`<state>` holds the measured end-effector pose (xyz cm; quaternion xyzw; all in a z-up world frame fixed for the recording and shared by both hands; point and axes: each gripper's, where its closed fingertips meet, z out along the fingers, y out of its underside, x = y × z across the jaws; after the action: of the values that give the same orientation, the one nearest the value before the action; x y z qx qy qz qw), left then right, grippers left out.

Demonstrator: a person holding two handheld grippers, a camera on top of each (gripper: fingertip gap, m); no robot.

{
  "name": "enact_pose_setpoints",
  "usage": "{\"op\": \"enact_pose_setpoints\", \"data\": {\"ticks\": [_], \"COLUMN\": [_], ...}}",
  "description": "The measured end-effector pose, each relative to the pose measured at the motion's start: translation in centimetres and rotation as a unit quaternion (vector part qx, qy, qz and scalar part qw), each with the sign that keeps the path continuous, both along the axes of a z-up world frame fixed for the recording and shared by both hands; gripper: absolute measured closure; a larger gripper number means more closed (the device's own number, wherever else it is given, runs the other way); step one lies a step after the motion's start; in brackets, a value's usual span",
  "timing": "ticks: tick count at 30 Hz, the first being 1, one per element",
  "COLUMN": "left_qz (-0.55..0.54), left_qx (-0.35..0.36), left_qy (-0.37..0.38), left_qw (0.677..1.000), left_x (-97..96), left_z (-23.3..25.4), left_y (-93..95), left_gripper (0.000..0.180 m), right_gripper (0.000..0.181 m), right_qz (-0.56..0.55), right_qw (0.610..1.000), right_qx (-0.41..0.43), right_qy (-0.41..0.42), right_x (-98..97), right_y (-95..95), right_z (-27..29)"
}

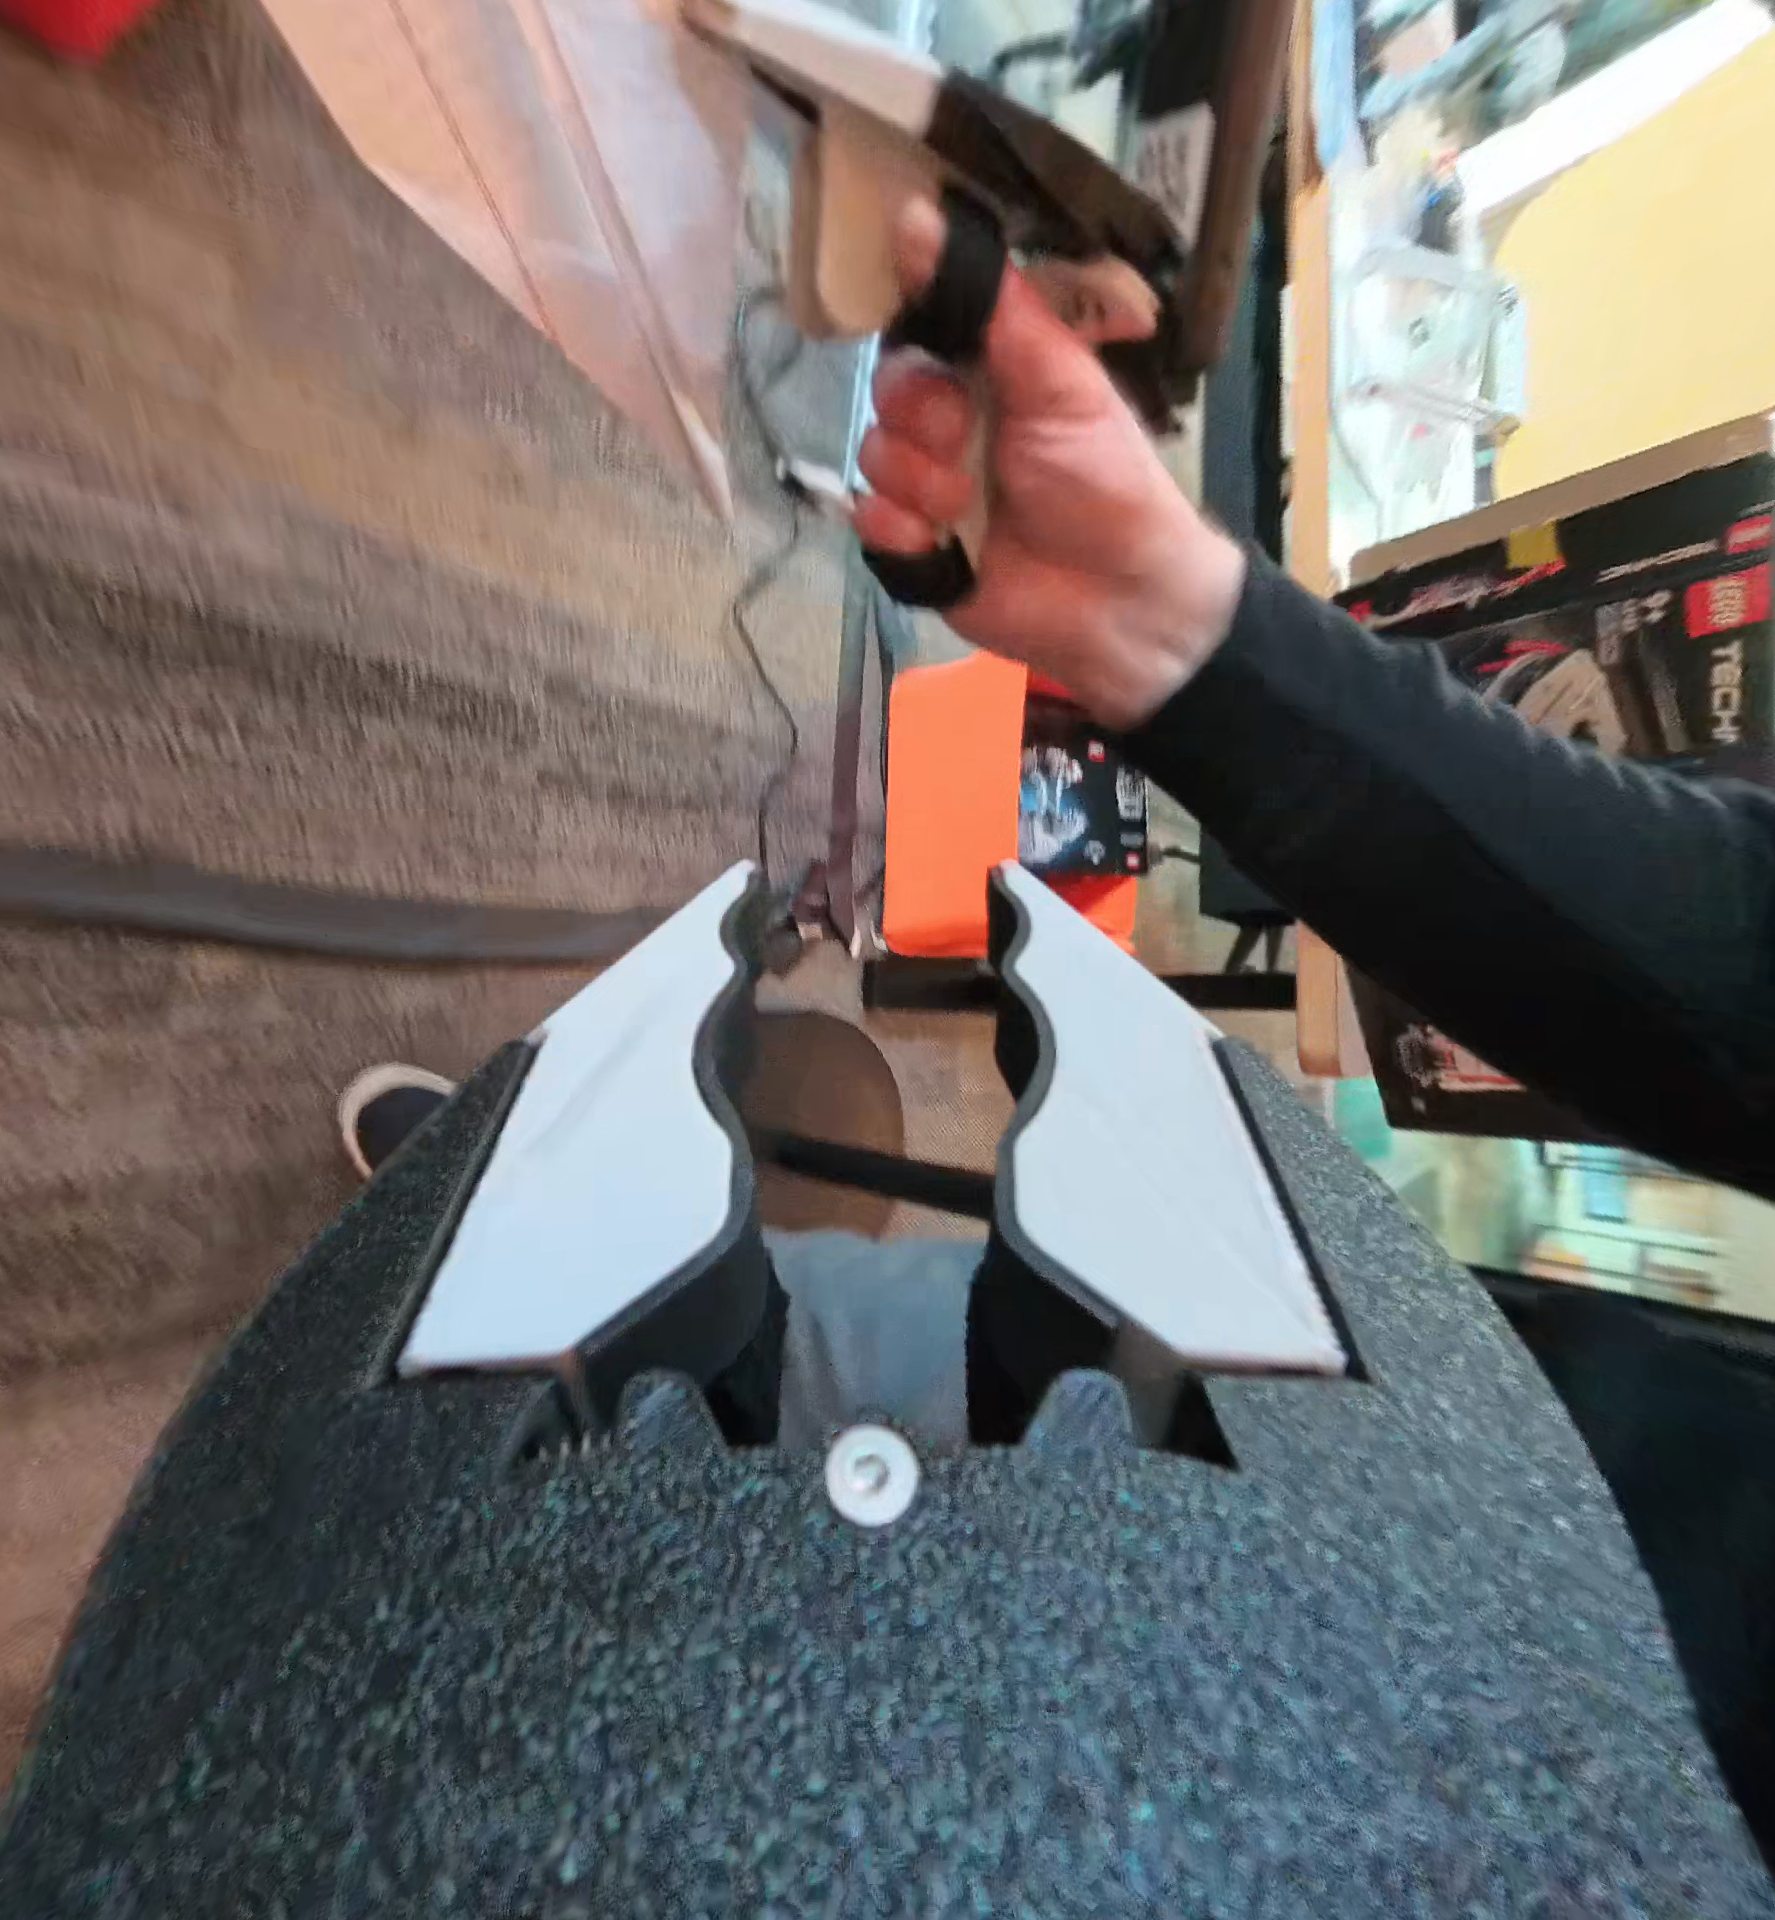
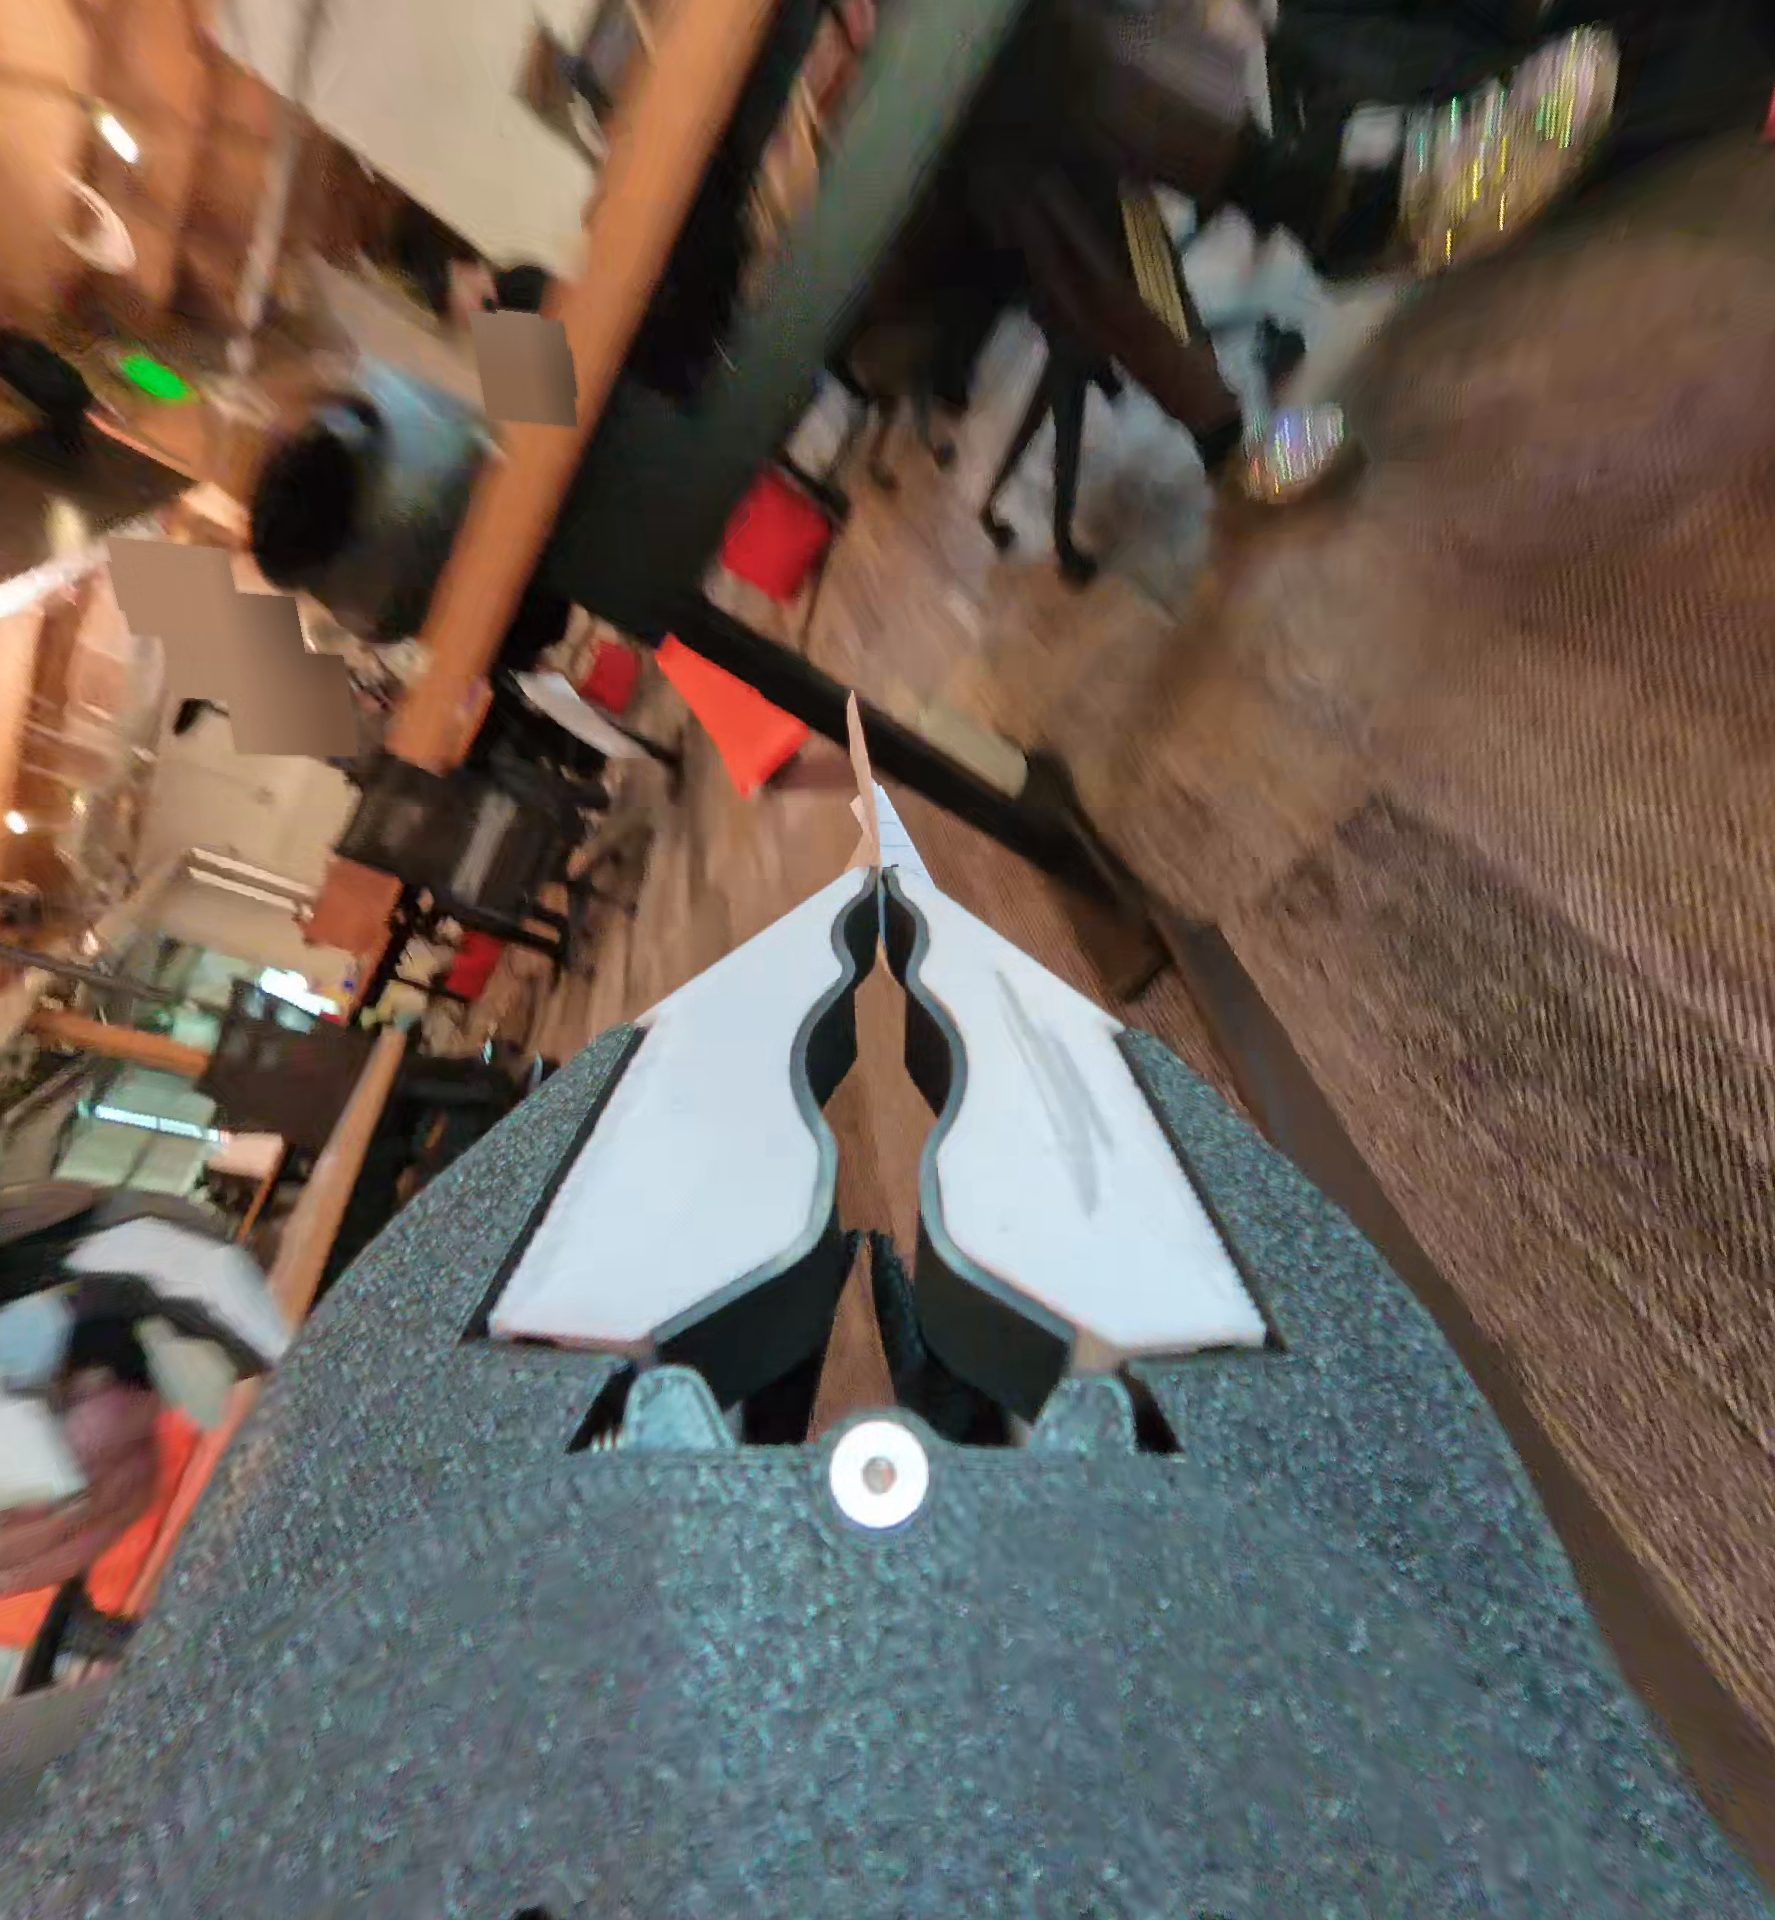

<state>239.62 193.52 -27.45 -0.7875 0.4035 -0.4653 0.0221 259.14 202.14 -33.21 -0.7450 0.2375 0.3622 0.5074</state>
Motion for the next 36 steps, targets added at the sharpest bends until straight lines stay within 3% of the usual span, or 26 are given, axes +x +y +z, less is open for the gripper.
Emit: {"op": "enact_pose_setpoints", "data": {"ticks": [3, 7, 13, 16, 18, 20, 22, 26, 28, 29, 36], "left_qz": [-0.011, -0.020, -0.065, -0.105, -0.149, -0.176, -0.210, -0.276, -0.303, -0.312, -0.375], "left_qx": [0.068, 0.108, 0.109, 0.069, 0.018, -0.012, -0.030, -0.061, -0.067, -0.068, -0.085], "left_qy": [-0.053, -0.128, -0.261, -0.323, -0.373, -0.405, -0.424, -0.455, -0.472, -0.481, -0.505], "left_qw": [0.996, 0.986, 0.957, 0.938, 0.915, 0.897, 0.880, 0.844, 0.825, 0.817, 0.772], "left_x": [5.2, 11.6, 18.2, 19.2, 18.5, 17.3, 15.6, 11.4, 9.2, 8.2, 0.6], "left_z": [5.8, 13.1, 24.0, 29.2, 33.4, 36.4, 38.6, 42.5, 44.1, 45.0, 49.2], "left_y": [3.4, 6.3, 6.1, 4.5, 2.6, 1.3, -0.1, -3.7, -5.5, -6.4, -13.6], "left_gripper": [0.129, 0.113, 0.109, 0.118, 0.133, 0.165, 0.180, 0.180, 0.180, 0.180, 0.180], "right_gripper": [0.181, 0.181, 0.181, 0.181, 0.181, 0.181, 0.181, 0.181, 0.164, 0.152, 0.148], "right_qz": [-0.039, -0.077, -0.128, -0.164, -0.184, -0.207, -0.240, -0.322, -0.361, -0.387, -0.468], "right_qw": [0.997, 0.987, 0.969, 0.959, 0.950, 0.942, 0.932, 0.904, 0.887, 0.871, 0.747], "right_qx": [0.063, 0.134, 0.193, 0.208, 0.223, 0.228, 0.218, 0.183, 0.124, 0.094, -0.001], "right_qy": [0.000, -0.035, -0.084, -0.102, -0.117, -0.133, -0.162, -0.213, -0.259, -0.287, -0.471], "right_x": [2.4, 4.0, 3.0, 1.3, -0.5, -2.3, -4.0, -7.4, -9.4, -10.5, -22.8], "right_y": [-0.4, -1.6, -4.8, -6.8, -8.1, -9.4, -11.1, -15.4, -17.7, -19.1, -27.8], "right_z": [11.1, 23.7, 37.0, 41.7, 44.8, 47.2, 49.0, 52.2, 52.9, 53.3, 58.1]}}
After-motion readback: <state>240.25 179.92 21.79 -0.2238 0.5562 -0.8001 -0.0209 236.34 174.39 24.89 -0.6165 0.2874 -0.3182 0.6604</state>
